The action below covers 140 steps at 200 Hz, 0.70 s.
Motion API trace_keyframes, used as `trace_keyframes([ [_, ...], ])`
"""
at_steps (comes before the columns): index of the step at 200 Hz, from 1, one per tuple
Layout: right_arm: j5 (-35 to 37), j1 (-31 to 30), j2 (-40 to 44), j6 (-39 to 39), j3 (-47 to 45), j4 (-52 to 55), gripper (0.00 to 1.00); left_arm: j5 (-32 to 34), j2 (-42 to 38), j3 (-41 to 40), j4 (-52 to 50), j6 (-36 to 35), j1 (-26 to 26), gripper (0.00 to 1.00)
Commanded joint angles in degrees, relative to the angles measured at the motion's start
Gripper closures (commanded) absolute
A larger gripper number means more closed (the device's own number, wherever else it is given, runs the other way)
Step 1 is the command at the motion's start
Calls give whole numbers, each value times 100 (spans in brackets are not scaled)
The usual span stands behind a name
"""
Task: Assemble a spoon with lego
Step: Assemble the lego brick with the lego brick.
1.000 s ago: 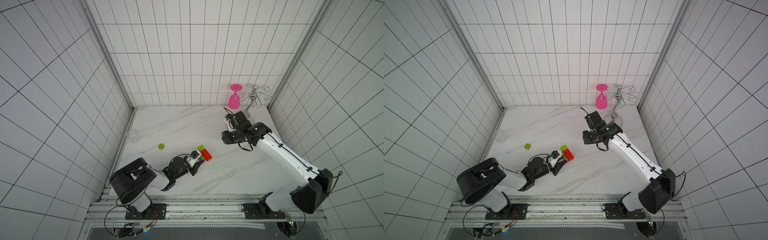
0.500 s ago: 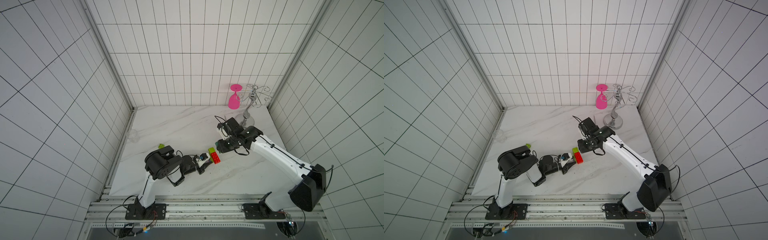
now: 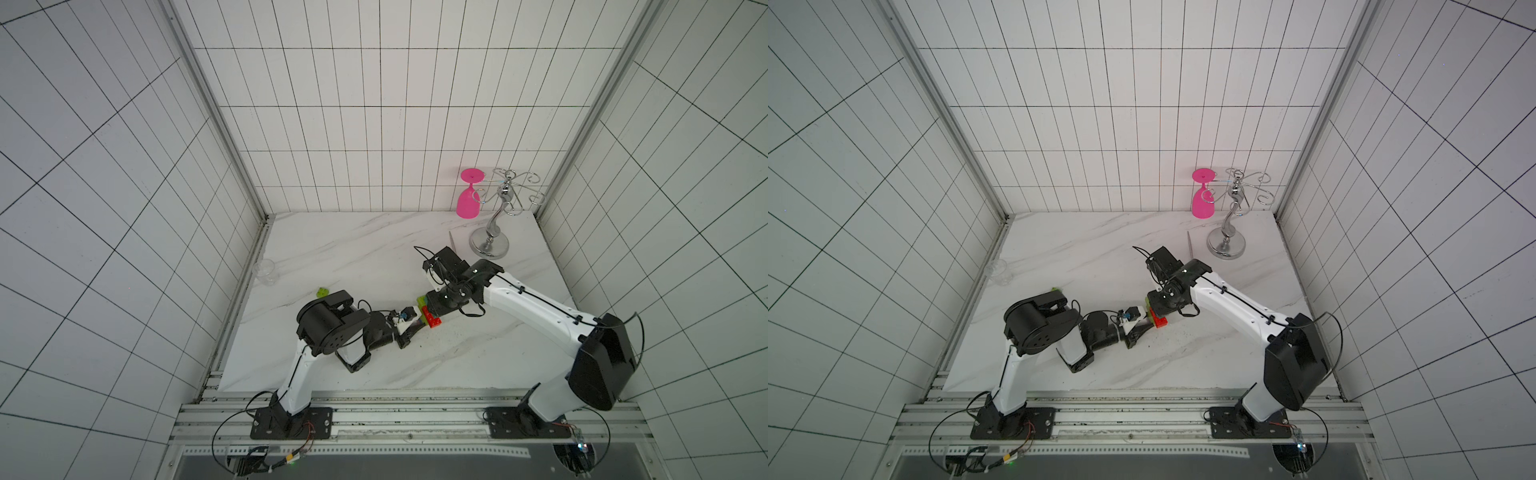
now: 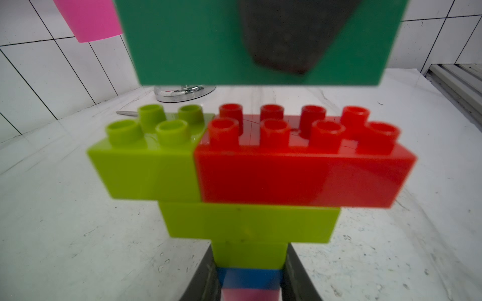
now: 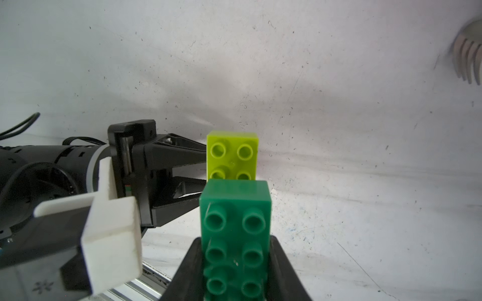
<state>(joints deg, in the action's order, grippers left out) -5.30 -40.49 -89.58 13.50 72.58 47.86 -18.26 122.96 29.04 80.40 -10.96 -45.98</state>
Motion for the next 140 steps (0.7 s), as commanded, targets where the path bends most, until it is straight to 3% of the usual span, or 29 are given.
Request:
trace_keyframes([
  [1, 64, -34, -197, -207, -37, -69, 86, -52, 172, 69, 63, 49, 6, 100],
  [99, 336, -91, -291, 120, 114, 170, 86, -2, 189, 86, 63, 59, 10, 100],
  [140, -124, -92, -288, 372, 90, 57, 86, 20, 201, 94, 63, 60, 10, 100],
])
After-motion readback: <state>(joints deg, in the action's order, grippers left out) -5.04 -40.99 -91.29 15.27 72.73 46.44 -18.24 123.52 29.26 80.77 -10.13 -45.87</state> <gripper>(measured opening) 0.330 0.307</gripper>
